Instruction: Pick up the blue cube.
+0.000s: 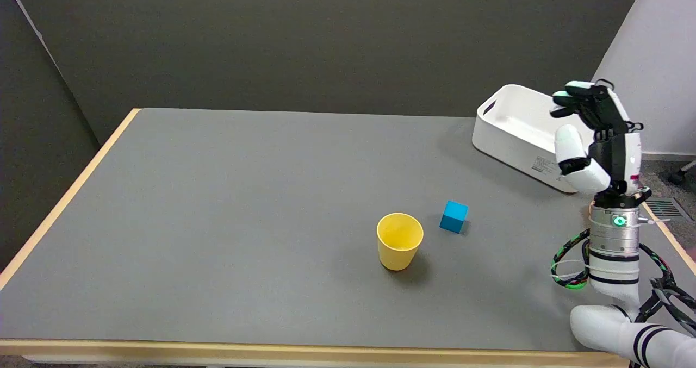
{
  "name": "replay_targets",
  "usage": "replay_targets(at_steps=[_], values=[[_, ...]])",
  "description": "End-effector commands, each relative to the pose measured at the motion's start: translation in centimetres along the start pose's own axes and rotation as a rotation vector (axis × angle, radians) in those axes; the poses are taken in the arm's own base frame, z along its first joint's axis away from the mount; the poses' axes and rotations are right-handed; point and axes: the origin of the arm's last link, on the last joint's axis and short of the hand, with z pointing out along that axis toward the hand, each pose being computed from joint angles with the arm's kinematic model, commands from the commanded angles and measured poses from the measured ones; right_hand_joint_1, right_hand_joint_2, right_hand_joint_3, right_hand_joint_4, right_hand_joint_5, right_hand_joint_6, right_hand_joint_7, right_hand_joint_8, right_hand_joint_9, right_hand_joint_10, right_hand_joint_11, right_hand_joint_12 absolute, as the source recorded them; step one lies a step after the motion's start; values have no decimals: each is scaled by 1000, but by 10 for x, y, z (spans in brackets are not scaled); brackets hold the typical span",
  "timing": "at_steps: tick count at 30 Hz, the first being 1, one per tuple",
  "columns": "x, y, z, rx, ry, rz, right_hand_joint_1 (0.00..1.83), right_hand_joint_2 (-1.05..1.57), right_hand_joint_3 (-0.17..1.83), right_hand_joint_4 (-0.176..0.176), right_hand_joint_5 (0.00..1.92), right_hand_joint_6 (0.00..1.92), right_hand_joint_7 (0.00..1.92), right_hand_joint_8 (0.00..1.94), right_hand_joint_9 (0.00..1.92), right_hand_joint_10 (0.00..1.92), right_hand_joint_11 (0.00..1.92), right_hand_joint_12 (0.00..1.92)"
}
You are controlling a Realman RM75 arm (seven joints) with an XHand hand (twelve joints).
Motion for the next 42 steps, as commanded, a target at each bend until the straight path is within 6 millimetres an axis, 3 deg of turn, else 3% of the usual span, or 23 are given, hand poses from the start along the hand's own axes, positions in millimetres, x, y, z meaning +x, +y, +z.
replay_targets(at_steps=[1,6,10,16,23,30,42], values=[[-17,-5,4,41,-126,-138,731,756,939,41,438,836,646,784,640,1193,1,1921],[-18,-10,6,70,-195,-252,745,753,884,25,461,918,669,853,647,1297,88,1921],[-22,-6,8,41,-360,-389,776,731,876,14,470,943,684,907,668,1315,265,1921],[-28,4,-2,-31,-551,-668,764,699,899,7,463,897,657,856,647,1317,350,1921],[-27,29,-17,-203,-663,-740,748,666,901,7,432,806,600,751,597,1266,327,1921],[-30,39,-40,-329,-722,-780,740,654,899,-8,410,747,560,700,568,1244,288,1921],[-12,-6,-46,-271,-591,-801,687,642,891,-18,383,682,534,666,548,1230,229,1921]])
